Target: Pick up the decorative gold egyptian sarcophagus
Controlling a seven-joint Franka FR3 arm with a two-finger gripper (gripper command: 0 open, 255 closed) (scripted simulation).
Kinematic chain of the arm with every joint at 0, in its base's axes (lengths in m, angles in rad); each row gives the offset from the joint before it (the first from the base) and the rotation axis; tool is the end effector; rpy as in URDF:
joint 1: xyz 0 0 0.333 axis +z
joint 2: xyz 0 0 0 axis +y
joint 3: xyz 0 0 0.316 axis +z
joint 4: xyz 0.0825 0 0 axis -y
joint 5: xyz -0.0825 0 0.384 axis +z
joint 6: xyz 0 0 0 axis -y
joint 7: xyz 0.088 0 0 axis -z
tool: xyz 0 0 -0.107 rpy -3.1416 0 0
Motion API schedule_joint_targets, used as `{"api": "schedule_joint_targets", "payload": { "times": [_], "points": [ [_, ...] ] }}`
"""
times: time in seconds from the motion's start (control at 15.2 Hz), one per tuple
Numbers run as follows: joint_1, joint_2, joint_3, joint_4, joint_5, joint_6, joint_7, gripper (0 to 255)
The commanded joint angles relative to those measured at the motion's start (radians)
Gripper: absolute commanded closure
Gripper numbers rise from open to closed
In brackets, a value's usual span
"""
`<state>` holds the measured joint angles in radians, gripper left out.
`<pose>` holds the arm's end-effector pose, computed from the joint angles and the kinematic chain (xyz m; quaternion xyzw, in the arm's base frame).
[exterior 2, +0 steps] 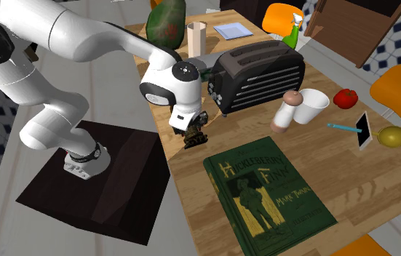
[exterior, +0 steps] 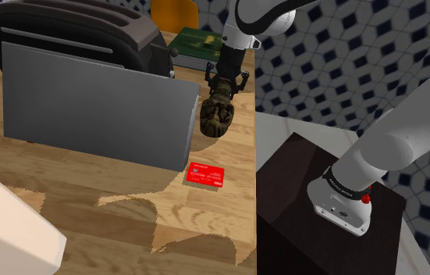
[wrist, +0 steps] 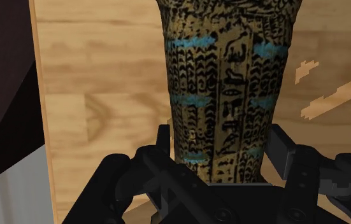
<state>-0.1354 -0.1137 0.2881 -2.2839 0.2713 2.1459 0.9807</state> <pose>0.4886 0.0878 0.3973 -0.8778 0.4690 0.0628 0.0744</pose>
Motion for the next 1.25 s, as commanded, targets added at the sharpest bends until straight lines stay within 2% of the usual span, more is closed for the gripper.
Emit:
{"api": "schedule_joint_targets", "payload": {
  "times": [0.0,1.06,1.19],
  "points": [
    [0.000,0.001,0.000,-0.001,0.000,0.001,0.000,255],
    [-0.006,-0.074,-0.014,0.128,-0.008,-0.201,0.028,255],
    [-0.006,-0.074,-0.014,0.130,-0.008,-0.203,0.028,255]
  ]
}}
